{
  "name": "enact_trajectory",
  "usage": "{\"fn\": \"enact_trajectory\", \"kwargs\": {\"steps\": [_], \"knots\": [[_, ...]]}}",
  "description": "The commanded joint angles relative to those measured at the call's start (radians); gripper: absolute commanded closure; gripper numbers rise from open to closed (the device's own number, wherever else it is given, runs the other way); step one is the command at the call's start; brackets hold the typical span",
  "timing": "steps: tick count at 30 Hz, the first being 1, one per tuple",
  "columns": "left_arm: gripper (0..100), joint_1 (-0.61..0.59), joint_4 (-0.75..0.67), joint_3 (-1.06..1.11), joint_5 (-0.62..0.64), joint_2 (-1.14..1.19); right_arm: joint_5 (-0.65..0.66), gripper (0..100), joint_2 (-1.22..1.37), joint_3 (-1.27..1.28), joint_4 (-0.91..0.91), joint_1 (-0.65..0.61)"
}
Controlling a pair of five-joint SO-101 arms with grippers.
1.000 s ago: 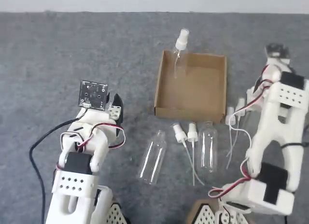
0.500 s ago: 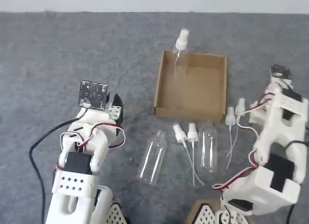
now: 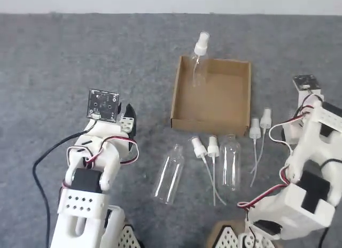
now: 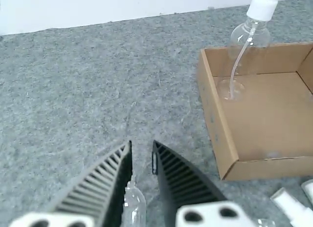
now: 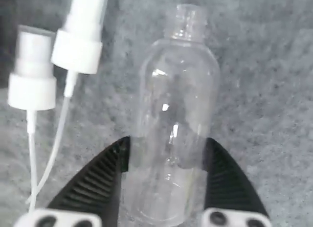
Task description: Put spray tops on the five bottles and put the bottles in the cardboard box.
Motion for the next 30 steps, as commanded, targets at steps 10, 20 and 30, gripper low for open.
{"fn": "enact_trajectory", "kwargs": {"steps": [10, 20, 30], "knots": [[94, -0.011, -0.026, -0.007, 0.005, -0.020, -0.170, 70.3, -0.176, -0.348, 0.297, -0.182], [94, -0.012, -0.026, -0.007, 0.005, -0.020, -0.342, 75.6, -0.015, -0.420, 0.240, -0.363], [94, -0.006, -0.026, -0.005, 0.003, -0.020, -0.338, 75.6, 0.202, -0.422, 0.128, -0.274]]}}
